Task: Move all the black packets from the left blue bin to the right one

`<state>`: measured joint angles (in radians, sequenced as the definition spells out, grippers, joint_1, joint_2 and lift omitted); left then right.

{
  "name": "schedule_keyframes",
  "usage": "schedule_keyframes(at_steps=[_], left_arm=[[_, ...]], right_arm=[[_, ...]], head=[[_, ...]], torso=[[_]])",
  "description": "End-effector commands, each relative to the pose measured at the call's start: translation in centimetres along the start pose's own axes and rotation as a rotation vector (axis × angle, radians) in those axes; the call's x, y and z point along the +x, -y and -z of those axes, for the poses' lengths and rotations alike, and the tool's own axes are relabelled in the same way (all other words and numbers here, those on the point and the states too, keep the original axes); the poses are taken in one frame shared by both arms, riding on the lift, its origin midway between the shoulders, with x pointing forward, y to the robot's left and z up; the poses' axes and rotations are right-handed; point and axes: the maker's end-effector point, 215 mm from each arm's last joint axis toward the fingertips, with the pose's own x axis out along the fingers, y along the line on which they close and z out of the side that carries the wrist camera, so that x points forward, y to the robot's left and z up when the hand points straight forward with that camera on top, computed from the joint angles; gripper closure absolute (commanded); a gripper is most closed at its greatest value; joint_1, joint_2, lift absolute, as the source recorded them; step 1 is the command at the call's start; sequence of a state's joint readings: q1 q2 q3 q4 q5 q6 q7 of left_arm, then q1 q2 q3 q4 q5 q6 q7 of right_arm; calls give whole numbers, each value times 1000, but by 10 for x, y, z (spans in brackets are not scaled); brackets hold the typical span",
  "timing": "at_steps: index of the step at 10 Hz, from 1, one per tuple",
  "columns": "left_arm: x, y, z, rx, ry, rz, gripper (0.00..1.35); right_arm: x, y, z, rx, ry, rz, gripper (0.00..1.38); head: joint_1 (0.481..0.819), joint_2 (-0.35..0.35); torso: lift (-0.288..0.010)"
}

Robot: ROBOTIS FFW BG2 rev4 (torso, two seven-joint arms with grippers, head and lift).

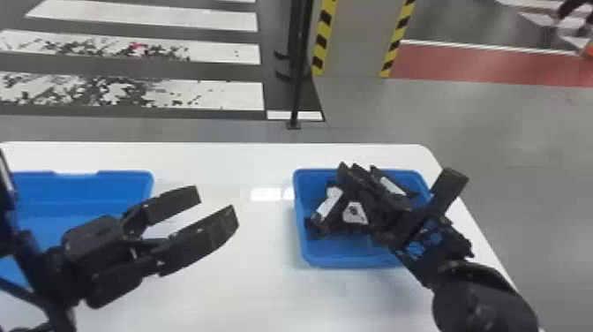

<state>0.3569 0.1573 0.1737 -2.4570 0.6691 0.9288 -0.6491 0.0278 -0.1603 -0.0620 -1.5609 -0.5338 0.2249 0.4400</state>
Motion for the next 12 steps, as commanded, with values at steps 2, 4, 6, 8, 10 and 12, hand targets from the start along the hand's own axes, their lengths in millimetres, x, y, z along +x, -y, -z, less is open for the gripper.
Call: schedule_keyframes(at_steps=[2,4,6,8,10,12], left_arm=[[-22,-22,-14,36,62,-77,136],[-56,-48,-2,34,60,-186,137],[-105,-85,18,55,14,-366,137],[-154,-108,38,85,-37,-525,137],[-187,-117,41,150,-51,-636,134],[-213,-127,23,284,-29,-725,131]], right_arm=[[-39,11,-18,-77,78,79,94],[-84,3,-33,-159,126,124,108],[-130,-30,-55,-321,155,140,108],[-172,-63,-66,-386,167,167,108],[-205,-83,-68,-405,159,197,110],[-221,-87,-57,-396,128,224,111]], head=[[695,-155],[695,-157],[695,-126],[695,-76],[695,10],[695,58]], torso=[[-154],[-154],[-154],[-154],[-154],[-154]])
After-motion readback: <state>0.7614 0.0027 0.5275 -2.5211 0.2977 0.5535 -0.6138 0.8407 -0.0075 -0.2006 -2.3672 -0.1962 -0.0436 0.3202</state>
